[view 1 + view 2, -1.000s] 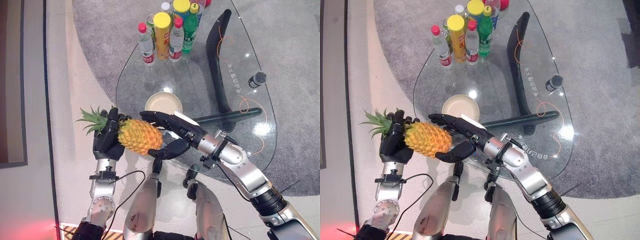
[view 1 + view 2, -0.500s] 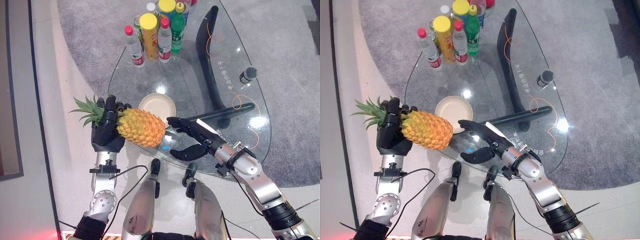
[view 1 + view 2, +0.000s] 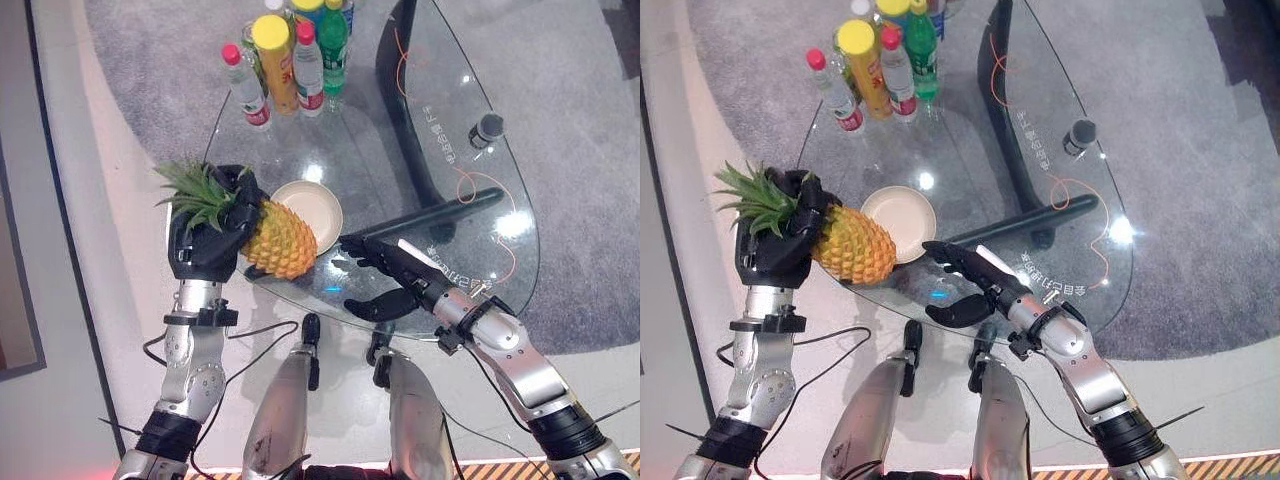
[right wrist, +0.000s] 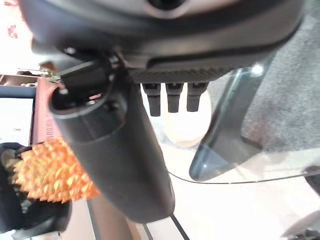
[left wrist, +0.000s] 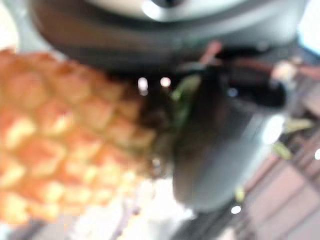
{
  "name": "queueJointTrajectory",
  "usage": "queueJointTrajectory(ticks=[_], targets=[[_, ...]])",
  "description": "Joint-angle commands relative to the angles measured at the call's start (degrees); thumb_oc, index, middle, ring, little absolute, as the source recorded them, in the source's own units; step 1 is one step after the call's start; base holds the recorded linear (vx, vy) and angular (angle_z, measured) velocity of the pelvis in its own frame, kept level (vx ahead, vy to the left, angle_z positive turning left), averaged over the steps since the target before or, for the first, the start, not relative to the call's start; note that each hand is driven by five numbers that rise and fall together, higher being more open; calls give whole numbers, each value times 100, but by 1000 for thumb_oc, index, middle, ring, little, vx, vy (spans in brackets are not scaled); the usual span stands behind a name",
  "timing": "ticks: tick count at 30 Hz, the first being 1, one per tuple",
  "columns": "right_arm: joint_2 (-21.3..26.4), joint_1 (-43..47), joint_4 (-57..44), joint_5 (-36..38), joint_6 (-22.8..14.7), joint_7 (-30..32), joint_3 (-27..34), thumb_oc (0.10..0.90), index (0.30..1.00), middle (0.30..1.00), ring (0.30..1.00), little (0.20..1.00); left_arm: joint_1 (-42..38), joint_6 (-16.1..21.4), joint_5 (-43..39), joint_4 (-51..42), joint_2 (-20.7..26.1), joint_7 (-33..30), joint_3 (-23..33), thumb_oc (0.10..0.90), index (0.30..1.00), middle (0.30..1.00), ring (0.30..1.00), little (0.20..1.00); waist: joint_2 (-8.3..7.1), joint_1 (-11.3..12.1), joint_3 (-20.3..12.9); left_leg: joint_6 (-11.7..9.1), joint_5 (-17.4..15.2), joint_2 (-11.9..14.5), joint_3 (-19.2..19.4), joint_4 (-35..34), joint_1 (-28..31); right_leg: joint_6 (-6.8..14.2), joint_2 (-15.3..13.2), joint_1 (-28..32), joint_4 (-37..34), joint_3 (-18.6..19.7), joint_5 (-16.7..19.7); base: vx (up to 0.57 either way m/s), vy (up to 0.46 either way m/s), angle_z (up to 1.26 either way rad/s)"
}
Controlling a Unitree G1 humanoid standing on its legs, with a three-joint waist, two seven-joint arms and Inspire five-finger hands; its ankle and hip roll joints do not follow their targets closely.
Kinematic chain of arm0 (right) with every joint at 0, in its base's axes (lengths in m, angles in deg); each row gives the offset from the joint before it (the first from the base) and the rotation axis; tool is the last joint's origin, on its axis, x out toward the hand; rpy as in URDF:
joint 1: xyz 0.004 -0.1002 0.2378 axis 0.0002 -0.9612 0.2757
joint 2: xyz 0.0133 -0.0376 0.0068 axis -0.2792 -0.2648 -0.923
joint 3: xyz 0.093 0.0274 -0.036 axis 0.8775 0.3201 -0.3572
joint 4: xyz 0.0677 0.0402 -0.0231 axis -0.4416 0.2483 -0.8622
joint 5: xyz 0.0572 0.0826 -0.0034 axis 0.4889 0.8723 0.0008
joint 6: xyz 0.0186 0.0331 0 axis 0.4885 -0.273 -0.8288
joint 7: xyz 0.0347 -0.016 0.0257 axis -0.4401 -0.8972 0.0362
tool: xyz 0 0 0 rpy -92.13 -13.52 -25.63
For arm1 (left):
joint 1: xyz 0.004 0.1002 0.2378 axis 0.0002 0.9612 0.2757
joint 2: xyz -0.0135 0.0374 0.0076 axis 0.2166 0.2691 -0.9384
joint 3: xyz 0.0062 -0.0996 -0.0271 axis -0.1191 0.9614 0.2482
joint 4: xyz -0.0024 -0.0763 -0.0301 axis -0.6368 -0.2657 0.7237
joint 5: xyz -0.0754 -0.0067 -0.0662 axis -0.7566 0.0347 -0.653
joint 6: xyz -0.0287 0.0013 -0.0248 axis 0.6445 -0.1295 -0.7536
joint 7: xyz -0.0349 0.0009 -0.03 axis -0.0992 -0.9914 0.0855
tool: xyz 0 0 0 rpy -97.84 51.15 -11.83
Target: Pick up the fruit to the plate
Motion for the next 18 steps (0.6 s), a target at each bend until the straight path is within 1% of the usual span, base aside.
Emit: queueJointTrajectory(ticks=[1,3,4,6,12,14,15,18], targets=[[231,382,-456,495,-135,-143,-101,800,900,900,900,900,-652,1096,1160,-652,269,-906,401,100,300,300,300,200,116,-42,-162,102,-430,-284,246,356,-115,189,281,-123,461,-90,39,1,46,-12],[237,481,-387,591,-35,-181,-193,800,900,900,900,900,-857,1147,1346,-483,336,-1248,416,100,300,300,300,200,108,-68,-162,89,-438,-264,271,400,-226,185,283,-248,509,-72,30,-14,36,-10],[233,531,-347,612,-21,-194,-226,800,900,900,900,900,-933,1164,1376,-423,359,-1316,419,100,300,300,300,200,102,-78,-162,87,-406,-259,278,394,-281,177,293,-302,495,-71,65,0,0,0],[170,676,-272,636,117,-232,-392,800,900,900,900,900,-1146,1204,1672,-243,376,-1762,378,100,300,300,300,200,81,-106,-162,77,-459,-243,313,485,-429,176,312,-458,576,-50,28,0,0,0],[80,1057,-151,817,315,-333,-741,800,900,900,900,900,-1680,1351,2130,114,374,-2399,263,100,300,300,300,200,30,-181,-162,54,-477,-195,388,629,-872,156,364,-928,698,-23,50,-56,27,-1],[39,1263,-82,894,478,-450,-883,800,900,900,900,900,-1935,1370,2532,270,349,-2923,208,100,300,300,300,200,21,-211,-162,37,-473,-177,431,655,-1043,150,387,-1123,735,-20,64,-55,42,-2],[39,1267,-80,895,478,-449,-883,800,900,900,900,900,-1938,1370,2541,270,348,-2933,207,100,300,300,300,200,20,-211,-162,37,-474,-177,432,658,-1048,150,387,-1128,738,-19,64,-42,47,-4],[5,1489,56,1036,615,-552,-1050,800,900,900,900,900,-2227,1416,2784,552,289,-3241,188,100,300,300,300,200,6,-245,-162,19,-454,-164,489,669,-1243,141,410,-1357,757,-10,111,-38,55,-3]])
